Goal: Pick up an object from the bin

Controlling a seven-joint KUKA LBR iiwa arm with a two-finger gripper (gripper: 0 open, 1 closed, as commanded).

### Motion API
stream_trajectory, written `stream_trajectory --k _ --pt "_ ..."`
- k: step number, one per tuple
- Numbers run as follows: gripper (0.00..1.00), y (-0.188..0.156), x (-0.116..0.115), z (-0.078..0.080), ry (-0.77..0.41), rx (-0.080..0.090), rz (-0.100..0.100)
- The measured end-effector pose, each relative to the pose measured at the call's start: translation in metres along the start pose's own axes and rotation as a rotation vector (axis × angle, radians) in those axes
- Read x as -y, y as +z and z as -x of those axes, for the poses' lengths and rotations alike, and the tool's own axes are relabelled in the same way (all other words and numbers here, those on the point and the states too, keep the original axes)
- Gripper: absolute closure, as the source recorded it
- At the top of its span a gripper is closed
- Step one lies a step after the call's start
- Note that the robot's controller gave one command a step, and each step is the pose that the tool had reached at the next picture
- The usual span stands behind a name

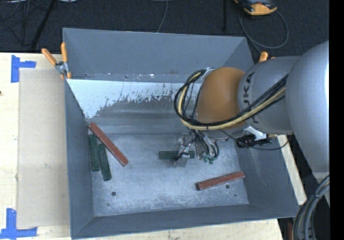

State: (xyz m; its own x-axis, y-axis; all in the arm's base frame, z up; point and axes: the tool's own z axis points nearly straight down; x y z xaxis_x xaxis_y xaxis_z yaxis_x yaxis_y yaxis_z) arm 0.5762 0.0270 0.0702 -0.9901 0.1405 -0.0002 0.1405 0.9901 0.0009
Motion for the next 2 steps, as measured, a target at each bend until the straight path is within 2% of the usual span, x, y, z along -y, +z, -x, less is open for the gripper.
stream_trajectory --k 1,2 --pt "1.00 -0.1386 0.0139 -0.0353 -0.067 0.007 0.000" --pt "0.00 -0.1341 0.0140 -0.0362 -0.067 0.000 -0.001"
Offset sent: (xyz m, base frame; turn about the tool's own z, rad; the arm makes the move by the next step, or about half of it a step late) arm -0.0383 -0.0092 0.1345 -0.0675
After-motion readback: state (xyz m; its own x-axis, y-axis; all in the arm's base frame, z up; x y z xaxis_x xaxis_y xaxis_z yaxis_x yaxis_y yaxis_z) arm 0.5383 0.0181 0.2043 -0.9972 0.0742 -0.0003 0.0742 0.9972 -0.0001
